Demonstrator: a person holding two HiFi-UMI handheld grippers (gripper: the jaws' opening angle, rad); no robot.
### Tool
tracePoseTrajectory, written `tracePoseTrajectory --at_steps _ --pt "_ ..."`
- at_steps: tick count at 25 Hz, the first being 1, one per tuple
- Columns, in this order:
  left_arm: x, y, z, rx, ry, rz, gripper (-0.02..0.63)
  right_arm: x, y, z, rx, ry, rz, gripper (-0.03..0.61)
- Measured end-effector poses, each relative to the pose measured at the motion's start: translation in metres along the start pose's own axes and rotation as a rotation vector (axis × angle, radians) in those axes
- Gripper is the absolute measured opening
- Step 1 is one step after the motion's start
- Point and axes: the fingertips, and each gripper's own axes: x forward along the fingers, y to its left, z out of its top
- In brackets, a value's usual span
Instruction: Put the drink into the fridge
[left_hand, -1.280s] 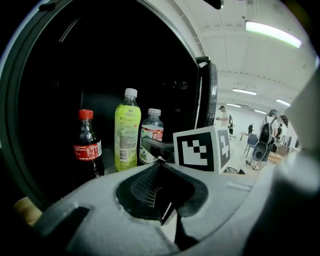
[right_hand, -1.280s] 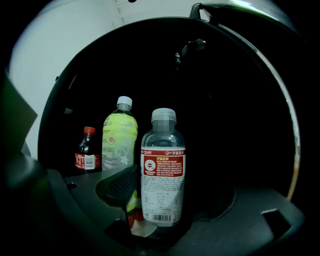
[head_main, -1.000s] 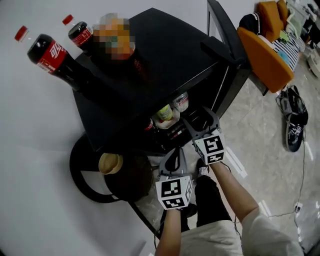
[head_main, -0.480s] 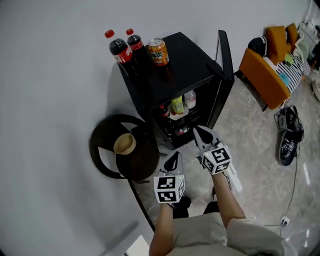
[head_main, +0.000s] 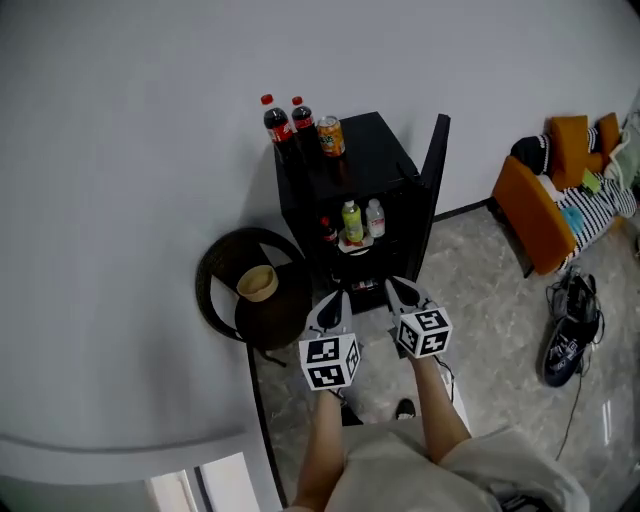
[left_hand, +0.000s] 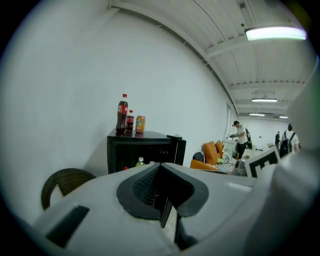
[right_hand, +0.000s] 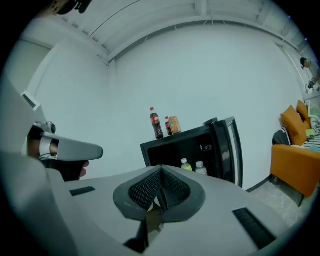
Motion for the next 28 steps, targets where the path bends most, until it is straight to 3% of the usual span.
tracePoseTrajectory --at_steps 11,20,28 --pt "-0.033 -0.071 -0.030 0.027 0.012 0.065 0.009 -0.077 -0.009 0.010 -0.055 0.010 0.066 0.008" --pt "-0.038 -0.084 -0.036 0.025 0.005 0.100 0.009 -0.114 -0.023 0.007 -0.058 0.003 0.070 0.009" --pt "-0.035 -0.089 -0.028 0.055 0.004 0.094 0.009 -0.127 -0.049 0.030 -0.042 -0.041 0.035 0.009"
